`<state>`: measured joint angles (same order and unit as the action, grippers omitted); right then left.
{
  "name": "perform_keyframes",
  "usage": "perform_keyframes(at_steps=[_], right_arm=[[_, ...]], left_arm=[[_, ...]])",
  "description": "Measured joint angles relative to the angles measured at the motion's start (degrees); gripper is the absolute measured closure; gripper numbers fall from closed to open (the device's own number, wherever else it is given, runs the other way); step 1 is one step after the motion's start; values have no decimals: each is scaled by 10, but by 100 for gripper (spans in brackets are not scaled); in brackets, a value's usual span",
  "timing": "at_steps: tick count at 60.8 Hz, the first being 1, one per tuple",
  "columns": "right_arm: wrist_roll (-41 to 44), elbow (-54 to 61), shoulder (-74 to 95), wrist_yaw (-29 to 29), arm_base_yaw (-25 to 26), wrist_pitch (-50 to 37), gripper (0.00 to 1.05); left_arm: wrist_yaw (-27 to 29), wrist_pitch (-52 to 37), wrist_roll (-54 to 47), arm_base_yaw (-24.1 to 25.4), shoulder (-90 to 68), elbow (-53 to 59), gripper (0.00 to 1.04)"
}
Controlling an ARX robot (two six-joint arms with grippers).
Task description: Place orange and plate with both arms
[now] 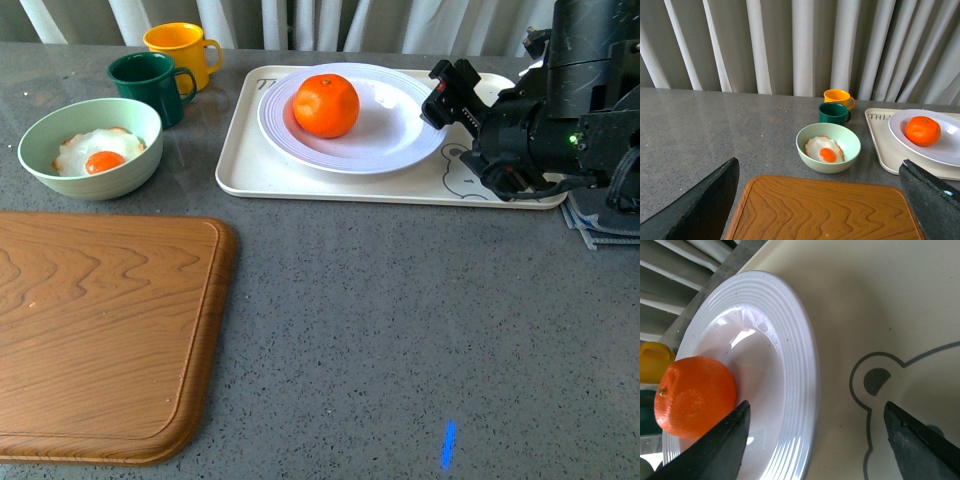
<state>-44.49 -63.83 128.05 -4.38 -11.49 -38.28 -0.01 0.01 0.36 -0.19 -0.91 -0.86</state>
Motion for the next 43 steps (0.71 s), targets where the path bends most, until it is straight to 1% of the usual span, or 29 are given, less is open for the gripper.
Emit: perform_keyframes(at_steps=[6,8,12,15,20,27,28,29,30,31,32,34,38,39,41,43], right_arm=[[25,39,-36,0,-2,-19,9],[34,54,-51,-1,-3,-27,8],[49,82,-78,2,-6,-40,9],[67,112,-109,16,-9,-54,9],[86,158,-162,26,-13,-73,9],[100,170,-190,31,-14,-80,9],[108,172,-189,40,-15,-87,10],[125,181,-184,67,-16,-120,13],[138,186,-183,82,-17,-140,14],[173,197,-181,108,-17,-180,18],[181,204,-180,121,-17,-199,19],[249,236,-179,150,-15,-265,26],[324,286,-194,154,-6,-327,37],[334,293,-199,154,-4,-333,39],[371,320,-223,151,2,-345,46],[385,339,-242,147,7,-349,51]], left_arm=[[0,0,0,0,0,0,9],[0,0,0,0,0,0,9],[0,0,0,0,0,0,9],[0,0,0,0,0,0,9],[0,0,0,0,0,0,9],[0,0,0,0,0,0,9],[0,0,0,0,0,0,9],[0,0,0,0,0,0,9],[0,0,0,0,0,0,9],[0,0,0,0,0,0,9],[0,0,0,0,0,0,9],[0,0,0,0,0,0,9],[0,0,0,0,0,0,9],[0,0,0,0,0,0,9],[0,0,0,0,0,0,9],[0,0,0,0,0,0,9]])
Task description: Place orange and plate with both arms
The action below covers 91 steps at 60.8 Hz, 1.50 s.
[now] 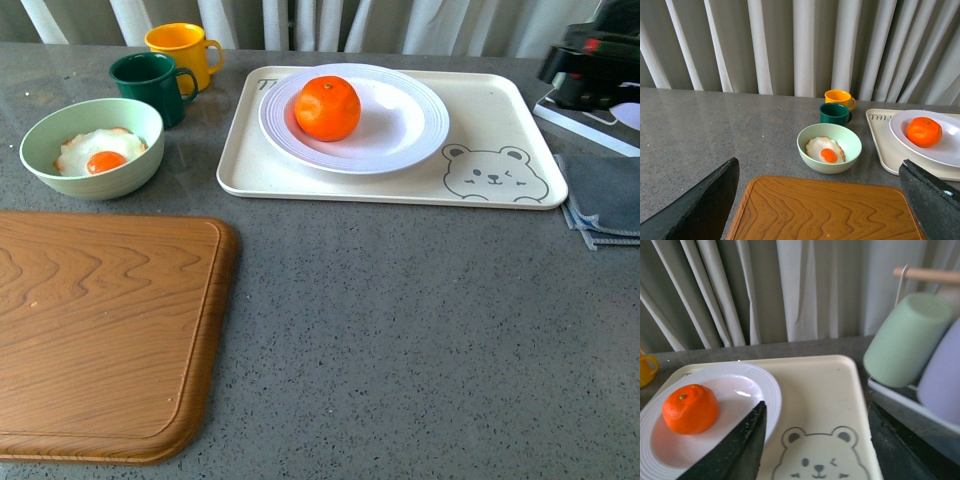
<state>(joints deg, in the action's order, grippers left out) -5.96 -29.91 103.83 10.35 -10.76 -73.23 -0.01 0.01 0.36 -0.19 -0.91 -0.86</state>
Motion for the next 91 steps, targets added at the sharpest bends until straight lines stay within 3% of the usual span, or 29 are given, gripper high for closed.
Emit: perform_keyframes(at_steps=[20,27,40,43,48,91], right_arm=[[53,146,-156,-40,40,10,103],[54,179,-245,-51,54,78,103],[55,222,-343,-66,68,121,103],[56,234,-369,-99,89,138,103],[56,250,-412,-100,105,165,103],[56,287,-716,-103,106,416,103]], left_arm=[[0,0,0,0,0,0,9],[0,0,0,0,0,0,9],[0,0,0,0,0,0,9],[0,0,0,0,0,0,9],[0,0,0,0,0,0,9],[0,0,0,0,0,0,9]])
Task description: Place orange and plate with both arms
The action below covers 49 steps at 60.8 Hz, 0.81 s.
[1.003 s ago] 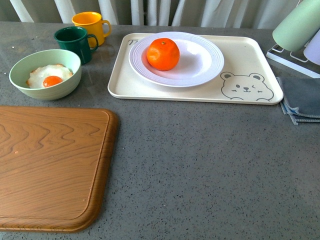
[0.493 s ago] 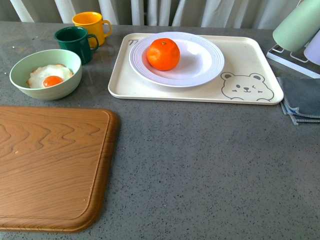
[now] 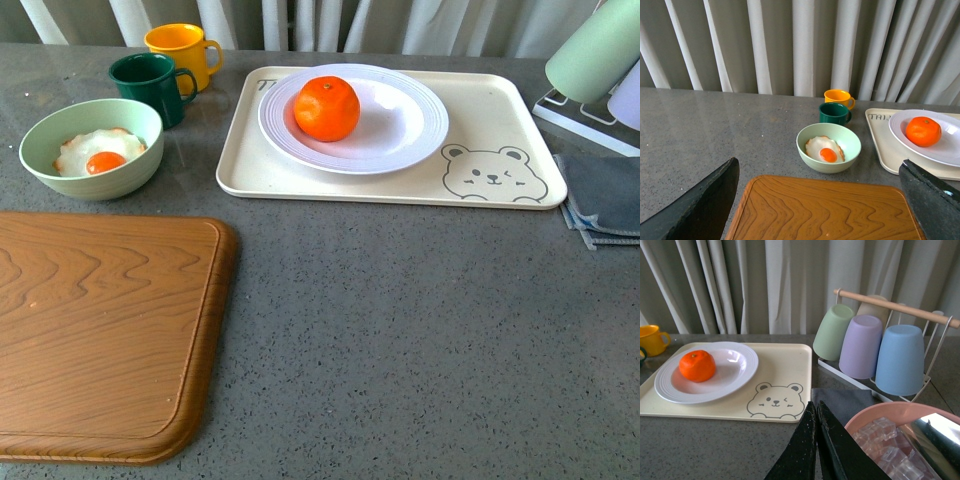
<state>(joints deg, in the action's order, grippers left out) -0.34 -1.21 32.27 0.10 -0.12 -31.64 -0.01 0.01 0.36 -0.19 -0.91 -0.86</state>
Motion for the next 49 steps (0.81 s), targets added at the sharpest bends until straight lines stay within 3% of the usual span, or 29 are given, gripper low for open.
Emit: perform_keyframes(at_steps=[49], right_arm=[[0,0,-200,0,0,193,103]], left_arm=[[0,0,0,0,0,0,9]])
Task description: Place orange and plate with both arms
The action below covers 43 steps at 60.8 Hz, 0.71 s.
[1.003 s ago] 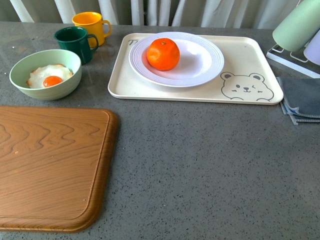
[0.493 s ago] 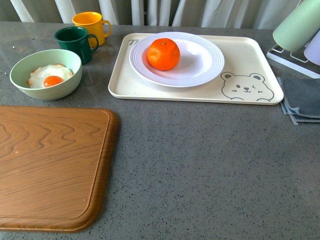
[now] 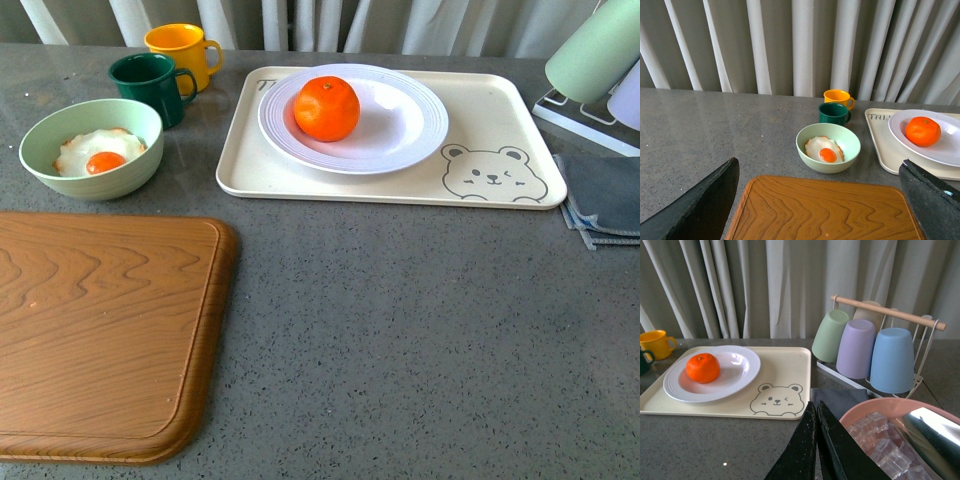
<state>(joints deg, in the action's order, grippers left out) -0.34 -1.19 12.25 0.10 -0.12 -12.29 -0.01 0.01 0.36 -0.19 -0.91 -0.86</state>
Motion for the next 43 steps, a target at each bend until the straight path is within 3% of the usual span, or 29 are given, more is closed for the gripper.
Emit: perform_keyframes(at_steps=[11,17,34,43], right_arm=[[0,0,-27,0,0,27,103],[0,0,-100,0,0,115,103],[0,0,-118,0,0,122,103],[1,0,-119,0,0,122,82]], left_arm=[[0,0,0,0,0,0,9],[0,0,0,0,0,0,9],[0,0,0,0,0,0,9],[0,0,0,0,0,0,9]])
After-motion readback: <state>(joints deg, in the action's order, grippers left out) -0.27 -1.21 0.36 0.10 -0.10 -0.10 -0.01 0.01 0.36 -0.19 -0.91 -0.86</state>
